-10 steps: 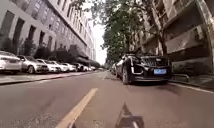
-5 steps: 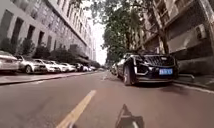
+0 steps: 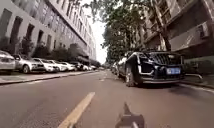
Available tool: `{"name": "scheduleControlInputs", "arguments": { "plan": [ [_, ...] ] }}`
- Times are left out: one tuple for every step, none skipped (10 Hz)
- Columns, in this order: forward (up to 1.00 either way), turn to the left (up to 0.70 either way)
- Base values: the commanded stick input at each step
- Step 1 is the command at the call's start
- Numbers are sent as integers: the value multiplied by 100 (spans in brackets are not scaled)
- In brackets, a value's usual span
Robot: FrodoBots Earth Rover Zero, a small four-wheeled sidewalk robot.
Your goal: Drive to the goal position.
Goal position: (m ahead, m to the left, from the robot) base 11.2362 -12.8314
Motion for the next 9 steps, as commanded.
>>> {"name": "scheduleControlInputs", "arguments": {
  "plan": [
    [70,0],
    [70,0],
    [70,0],
    [70,0],
    [70,0],
    [70,0],
    [70,0],
    [70,0],
    [70,0]
  ]
}}
